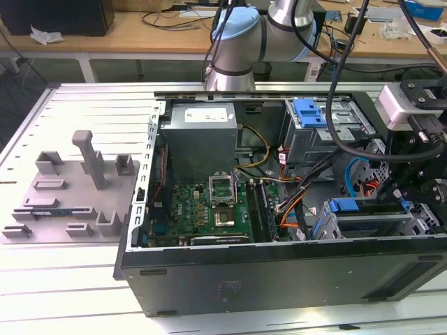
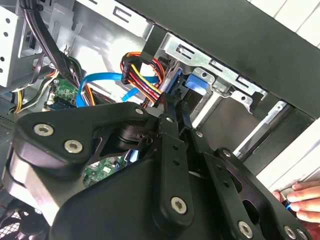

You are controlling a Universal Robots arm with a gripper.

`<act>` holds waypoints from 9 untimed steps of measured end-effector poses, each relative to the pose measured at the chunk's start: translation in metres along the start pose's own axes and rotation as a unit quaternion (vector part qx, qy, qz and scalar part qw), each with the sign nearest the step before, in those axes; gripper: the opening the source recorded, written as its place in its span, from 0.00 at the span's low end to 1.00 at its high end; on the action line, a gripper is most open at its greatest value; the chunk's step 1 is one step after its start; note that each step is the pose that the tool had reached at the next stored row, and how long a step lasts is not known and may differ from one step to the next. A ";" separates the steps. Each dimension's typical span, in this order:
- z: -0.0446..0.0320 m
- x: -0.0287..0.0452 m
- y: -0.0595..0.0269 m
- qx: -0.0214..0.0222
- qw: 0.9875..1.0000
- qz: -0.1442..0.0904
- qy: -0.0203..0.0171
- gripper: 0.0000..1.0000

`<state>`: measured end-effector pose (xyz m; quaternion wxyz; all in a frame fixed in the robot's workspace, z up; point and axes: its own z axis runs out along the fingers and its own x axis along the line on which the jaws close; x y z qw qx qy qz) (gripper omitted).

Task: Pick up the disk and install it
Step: 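Insert the first disk wire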

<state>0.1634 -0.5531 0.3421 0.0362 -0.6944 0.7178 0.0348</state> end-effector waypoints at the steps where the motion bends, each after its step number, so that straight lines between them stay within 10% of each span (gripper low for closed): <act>1: 0.0005 0.0001 0.0000 0.000 1.000 0.000 0.000 0.17; 9: -0.0001 0.0000 0.0000 0.000 1.000 0.000 0.000 0.17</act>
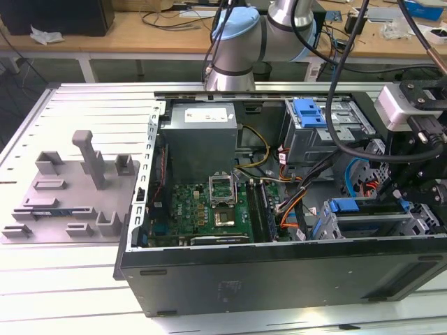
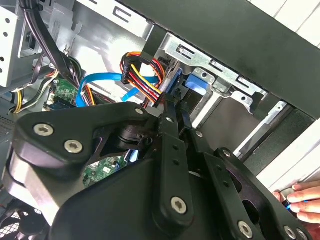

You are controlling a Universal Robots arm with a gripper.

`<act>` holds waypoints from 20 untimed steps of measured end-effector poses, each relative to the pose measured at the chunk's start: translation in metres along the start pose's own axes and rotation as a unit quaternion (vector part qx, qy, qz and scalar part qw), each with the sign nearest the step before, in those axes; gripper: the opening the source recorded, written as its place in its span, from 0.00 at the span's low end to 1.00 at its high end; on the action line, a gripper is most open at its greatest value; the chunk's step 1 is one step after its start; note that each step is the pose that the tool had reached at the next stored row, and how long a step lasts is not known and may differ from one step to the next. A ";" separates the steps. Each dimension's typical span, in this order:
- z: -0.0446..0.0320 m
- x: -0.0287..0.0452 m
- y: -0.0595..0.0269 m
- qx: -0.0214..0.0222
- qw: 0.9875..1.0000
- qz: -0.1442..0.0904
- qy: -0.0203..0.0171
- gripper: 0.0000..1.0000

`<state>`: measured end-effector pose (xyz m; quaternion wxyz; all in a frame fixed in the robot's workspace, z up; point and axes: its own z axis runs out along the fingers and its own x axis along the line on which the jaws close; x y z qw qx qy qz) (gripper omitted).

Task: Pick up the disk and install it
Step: 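Insert the first disk wire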

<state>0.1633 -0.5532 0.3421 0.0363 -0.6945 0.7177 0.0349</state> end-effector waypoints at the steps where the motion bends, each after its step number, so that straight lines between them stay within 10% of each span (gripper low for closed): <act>1: -0.0004 -0.0001 0.0000 0.000 1.000 0.000 0.000 0.17; 20: -0.0021 0.0012 0.0003 0.000 1.000 0.000 0.000 0.17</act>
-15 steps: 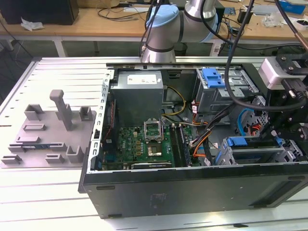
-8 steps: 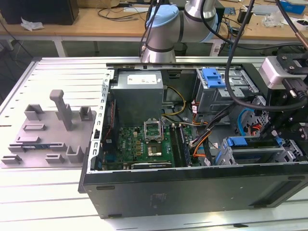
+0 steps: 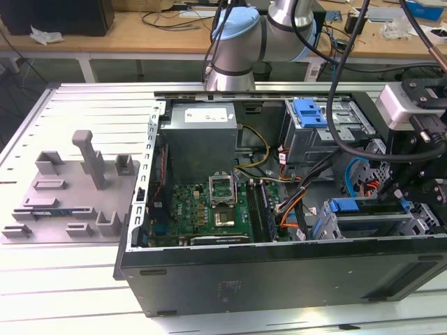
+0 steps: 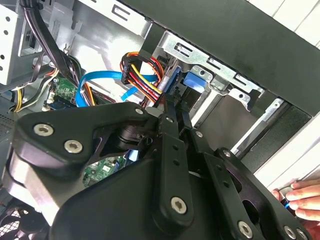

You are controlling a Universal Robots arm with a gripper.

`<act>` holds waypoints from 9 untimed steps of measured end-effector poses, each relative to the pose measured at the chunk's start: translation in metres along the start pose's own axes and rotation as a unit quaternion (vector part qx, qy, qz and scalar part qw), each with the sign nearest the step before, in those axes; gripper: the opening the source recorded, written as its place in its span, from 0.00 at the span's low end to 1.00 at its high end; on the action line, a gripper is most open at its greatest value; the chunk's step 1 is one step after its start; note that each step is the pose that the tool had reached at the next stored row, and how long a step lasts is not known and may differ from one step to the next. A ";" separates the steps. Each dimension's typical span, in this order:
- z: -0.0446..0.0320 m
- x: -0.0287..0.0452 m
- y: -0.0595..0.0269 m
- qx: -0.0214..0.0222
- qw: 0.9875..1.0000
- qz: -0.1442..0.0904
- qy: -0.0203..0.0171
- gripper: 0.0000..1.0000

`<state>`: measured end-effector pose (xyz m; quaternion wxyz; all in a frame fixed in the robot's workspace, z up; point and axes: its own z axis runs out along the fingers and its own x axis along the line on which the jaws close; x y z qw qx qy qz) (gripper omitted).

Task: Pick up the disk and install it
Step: 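Insert the first disk wire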

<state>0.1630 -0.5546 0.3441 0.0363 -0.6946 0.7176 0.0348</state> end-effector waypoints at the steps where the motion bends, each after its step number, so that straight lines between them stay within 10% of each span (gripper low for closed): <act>1: 0.0001 0.0000 0.0000 0.000 1.000 0.000 0.000 0.17; 9: 0.0024 0.0002 -0.0005 0.000 1.000 0.000 0.000 0.17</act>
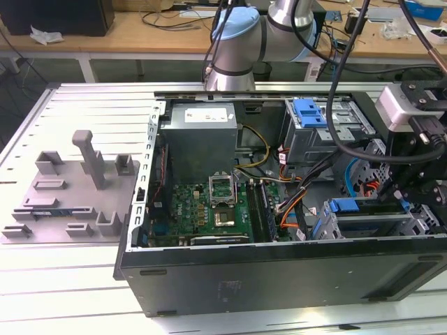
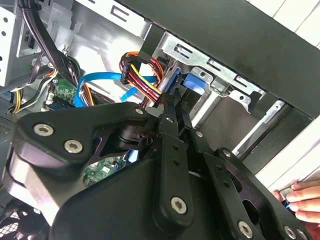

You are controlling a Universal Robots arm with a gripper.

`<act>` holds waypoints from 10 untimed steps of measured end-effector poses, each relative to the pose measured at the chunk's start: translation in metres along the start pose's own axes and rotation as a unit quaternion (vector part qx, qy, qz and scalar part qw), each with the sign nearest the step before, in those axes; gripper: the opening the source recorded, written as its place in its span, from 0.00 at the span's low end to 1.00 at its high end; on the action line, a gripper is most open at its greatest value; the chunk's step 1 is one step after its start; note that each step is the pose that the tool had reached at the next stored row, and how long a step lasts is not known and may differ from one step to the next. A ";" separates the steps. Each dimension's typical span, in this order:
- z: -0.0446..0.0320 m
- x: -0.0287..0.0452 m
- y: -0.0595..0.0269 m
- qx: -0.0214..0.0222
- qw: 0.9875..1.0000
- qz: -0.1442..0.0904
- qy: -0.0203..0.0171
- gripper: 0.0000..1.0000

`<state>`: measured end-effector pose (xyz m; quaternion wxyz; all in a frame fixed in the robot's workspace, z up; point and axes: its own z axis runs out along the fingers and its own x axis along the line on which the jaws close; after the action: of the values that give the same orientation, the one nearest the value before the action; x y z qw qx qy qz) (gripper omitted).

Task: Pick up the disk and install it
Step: 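Insert the first disk wire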

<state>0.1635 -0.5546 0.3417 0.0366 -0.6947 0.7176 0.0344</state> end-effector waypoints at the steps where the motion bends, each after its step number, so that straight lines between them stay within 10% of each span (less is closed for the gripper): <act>1: 0.0005 0.0000 0.0000 0.000 1.000 0.000 0.000 0.17; 10: 0.0009 0.0001 0.0000 0.001 1.000 0.000 0.000 0.17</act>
<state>0.1635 -0.5546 0.3408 0.0373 -0.6947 0.7175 0.0337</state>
